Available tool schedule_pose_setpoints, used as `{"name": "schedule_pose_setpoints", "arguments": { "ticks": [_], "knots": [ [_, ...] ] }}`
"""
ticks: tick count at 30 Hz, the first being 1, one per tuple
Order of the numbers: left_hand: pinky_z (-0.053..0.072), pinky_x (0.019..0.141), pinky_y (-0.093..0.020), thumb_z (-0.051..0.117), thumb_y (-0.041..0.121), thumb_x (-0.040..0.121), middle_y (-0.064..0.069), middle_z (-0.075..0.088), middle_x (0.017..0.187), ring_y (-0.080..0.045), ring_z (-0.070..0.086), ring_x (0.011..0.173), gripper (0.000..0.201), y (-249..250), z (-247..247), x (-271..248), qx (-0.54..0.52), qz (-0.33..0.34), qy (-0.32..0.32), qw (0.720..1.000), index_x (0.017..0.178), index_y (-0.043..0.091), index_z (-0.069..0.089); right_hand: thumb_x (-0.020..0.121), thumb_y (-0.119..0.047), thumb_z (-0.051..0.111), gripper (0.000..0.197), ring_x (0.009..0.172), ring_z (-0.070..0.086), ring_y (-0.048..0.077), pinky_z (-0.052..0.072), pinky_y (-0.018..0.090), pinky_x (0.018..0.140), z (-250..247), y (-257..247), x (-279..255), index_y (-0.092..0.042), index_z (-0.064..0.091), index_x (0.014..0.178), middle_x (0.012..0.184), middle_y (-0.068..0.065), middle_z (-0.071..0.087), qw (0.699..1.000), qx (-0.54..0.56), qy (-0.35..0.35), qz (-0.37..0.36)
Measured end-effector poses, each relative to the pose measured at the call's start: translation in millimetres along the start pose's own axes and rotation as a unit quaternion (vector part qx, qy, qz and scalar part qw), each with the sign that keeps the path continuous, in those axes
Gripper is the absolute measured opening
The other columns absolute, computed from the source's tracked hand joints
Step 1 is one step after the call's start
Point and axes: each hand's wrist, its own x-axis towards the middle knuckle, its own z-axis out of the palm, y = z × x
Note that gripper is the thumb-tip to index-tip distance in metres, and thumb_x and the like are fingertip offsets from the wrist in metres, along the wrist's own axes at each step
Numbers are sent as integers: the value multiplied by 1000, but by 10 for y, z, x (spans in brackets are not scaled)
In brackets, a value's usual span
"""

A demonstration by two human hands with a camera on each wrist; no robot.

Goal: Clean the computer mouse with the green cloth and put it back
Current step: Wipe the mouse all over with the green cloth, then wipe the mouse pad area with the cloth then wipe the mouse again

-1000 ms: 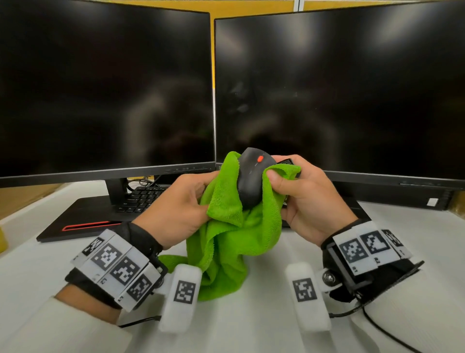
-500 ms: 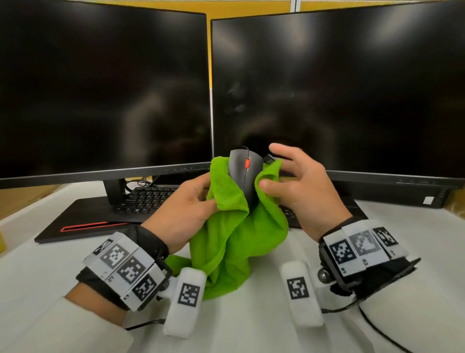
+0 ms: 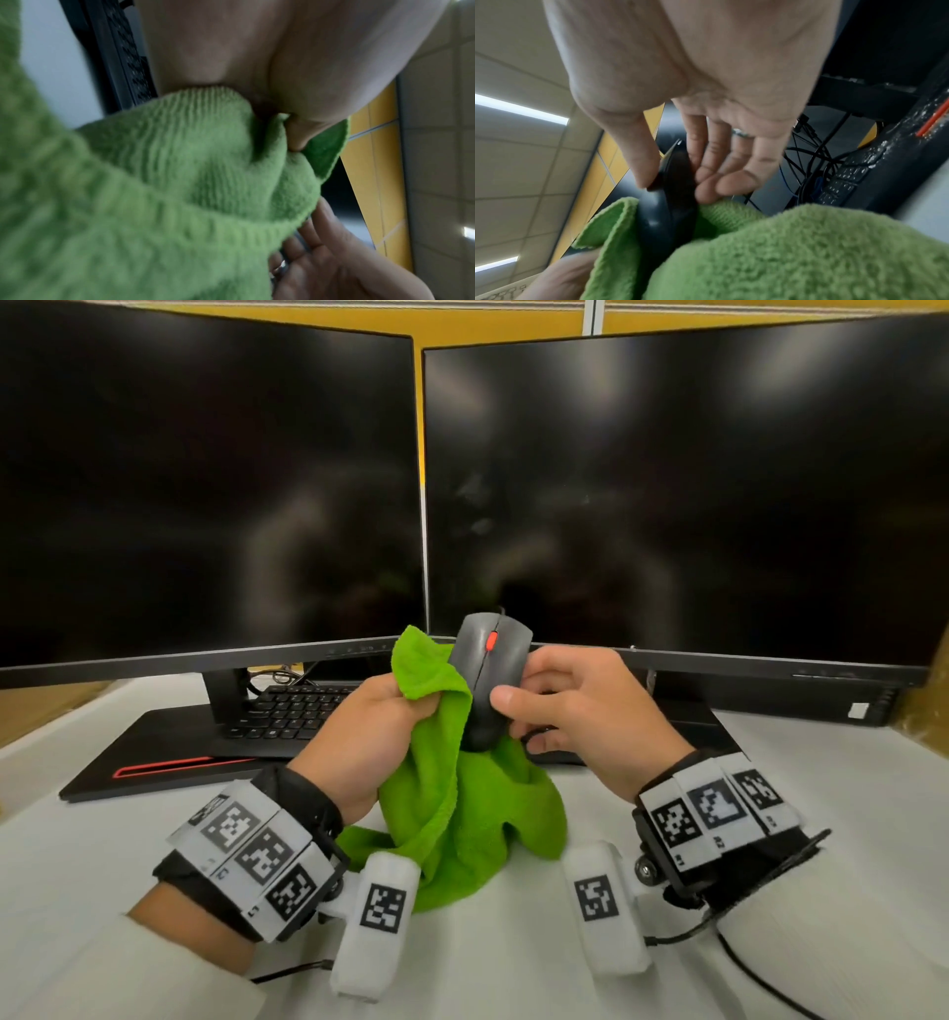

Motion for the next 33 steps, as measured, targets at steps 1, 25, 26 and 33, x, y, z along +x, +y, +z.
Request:
{"name": "schedule_pose_setpoints", "arguments": {
  "ticks": [1, 25, 26, 33],
  "knots": [
    [61, 84, -39, 57, 7, 103, -1, 81, 90, -24, 76, 91, 19, -10, -3, 12, 30, 13, 16, 999, 100, 14, 75, 86, -8, 81, 23, 64, 64, 23, 54, 36, 61, 1, 2, 0, 2, 70, 103, 78, 11, 66, 1000, 9, 7, -3],
    [57, 82, -49, 98, 29, 56, -12, 72, 81, -28, 68, 81, 33, 34, -73, 5, -30, 14, 53, 998, 80, 16, 78, 81, 3, 80, 36, 97, 73, 30, 57, 55, 98, 139, 5, -36, -11, 73, 114, 119, 12, 75, 994, -67, -73, -45],
    [58, 86, -53, 96, 26, 57, -17, 71, 87, -32, 68, 85, 40, 44, -76, -2, -57, 7, 46, 997, 89, 9, 79, 77, -11, 88, 45, 103, 73, 24, 56, 52, 100, 117, 35, -1, -21, 71, 117, 125, 3, 72, 991, -106, -80, -21],
    [61, 75, -39, 87, 21, 59, -18, 71, 91, -29, 70, 81, 50, 140, -51, -78, -135, -10, -35, 990, 103, 2, 69, 63, -24, 94, 69, 102, 76, 18, 60, 48, 93, 209, 103, 141, -30, 63, 124, 111, -3, 79, 962, -207, -175, 25]
  ]
}}
